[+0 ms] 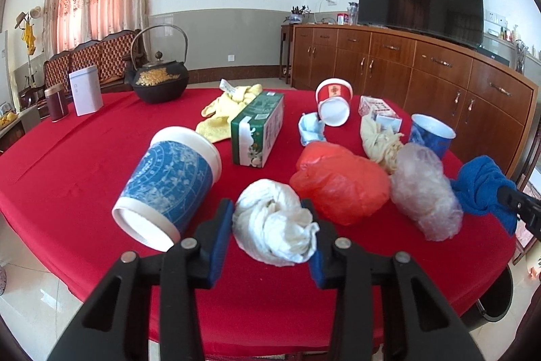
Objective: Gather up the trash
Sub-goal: 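Grasp the white tissue with the left tool while the right tool grasps the blue towel, then carry tissue and towel over the black bin and open both tools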
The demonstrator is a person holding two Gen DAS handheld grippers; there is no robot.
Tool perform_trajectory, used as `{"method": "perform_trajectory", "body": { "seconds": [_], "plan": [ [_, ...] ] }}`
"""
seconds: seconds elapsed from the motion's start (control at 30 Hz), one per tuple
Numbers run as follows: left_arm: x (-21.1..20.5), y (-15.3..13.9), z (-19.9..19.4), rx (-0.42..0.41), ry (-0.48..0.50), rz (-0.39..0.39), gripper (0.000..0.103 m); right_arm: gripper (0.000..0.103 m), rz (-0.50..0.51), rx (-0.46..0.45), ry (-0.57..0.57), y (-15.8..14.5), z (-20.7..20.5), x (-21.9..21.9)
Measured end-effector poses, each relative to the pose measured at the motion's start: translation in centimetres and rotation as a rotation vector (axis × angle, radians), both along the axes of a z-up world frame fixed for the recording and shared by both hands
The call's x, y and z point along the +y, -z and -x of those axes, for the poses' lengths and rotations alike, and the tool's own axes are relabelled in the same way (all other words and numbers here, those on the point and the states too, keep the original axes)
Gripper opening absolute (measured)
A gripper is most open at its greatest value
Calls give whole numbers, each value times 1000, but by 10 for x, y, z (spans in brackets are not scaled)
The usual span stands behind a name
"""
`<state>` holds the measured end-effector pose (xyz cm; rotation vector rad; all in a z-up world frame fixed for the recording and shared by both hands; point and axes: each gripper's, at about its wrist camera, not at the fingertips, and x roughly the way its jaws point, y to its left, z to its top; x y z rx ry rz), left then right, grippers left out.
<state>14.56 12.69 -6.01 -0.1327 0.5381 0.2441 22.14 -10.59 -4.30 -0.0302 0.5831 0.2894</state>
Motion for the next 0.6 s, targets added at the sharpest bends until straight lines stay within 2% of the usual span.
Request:
{"method": "perform_trajectory", "body": {
  "seconds": [0.37,0.6],
  "plan": [
    [-22,-20,3,-34,86,-2,39,11,-14,-76,73,-24,34,-32],
    [-66,-27,4,-56,203,9,39,11,0,-102,156,-34,45,-71]
  ]
}}
